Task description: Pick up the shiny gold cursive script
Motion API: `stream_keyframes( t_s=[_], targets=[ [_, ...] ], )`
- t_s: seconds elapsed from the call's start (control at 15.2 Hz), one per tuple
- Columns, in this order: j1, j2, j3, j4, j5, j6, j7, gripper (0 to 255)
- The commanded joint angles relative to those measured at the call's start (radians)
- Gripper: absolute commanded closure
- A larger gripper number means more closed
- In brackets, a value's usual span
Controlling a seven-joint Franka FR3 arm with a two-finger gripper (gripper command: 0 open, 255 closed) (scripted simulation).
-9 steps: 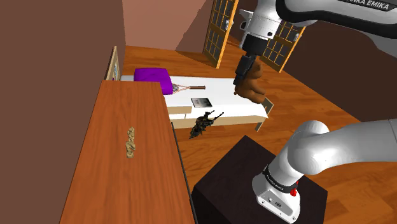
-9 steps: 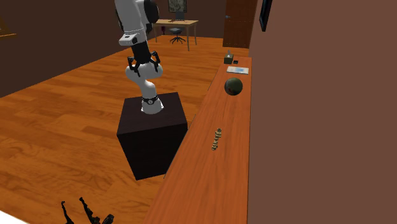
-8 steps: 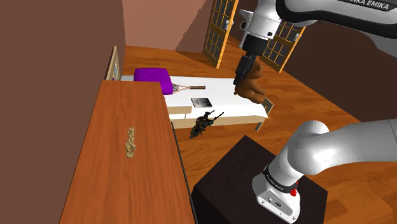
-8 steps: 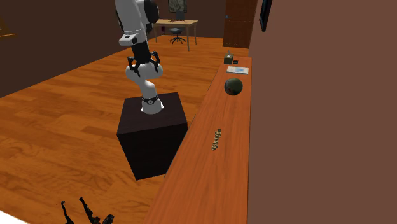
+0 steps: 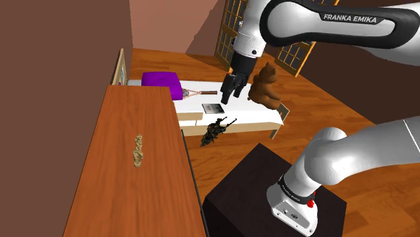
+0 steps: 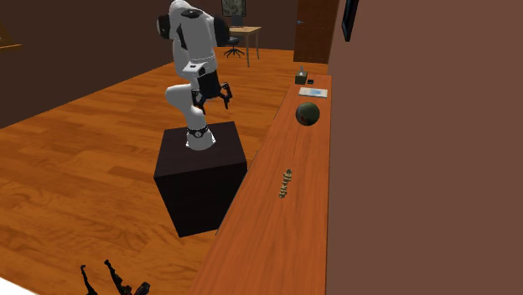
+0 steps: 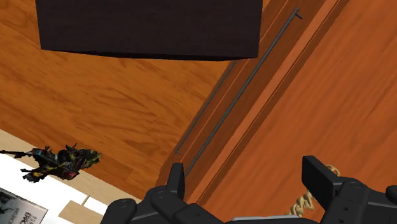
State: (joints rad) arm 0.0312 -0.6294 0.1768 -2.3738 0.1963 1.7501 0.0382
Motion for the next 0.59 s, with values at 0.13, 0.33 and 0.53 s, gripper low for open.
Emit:
stream_keyframes(
  t_s=[0.13, 0.33, 0.53],
  targets=[
    [-0.001, 0.098, 0.08, 0.013, 0.023, 0.095, 0.12, 0],
    [-0.005, 0.189, 0.141, 0.036, 0.027, 0.169, 0.214, 0],
    [-0.013, 0.293, 0.199, 0.073, 0.014, 0.239, 0.312, 0]
  ],
)
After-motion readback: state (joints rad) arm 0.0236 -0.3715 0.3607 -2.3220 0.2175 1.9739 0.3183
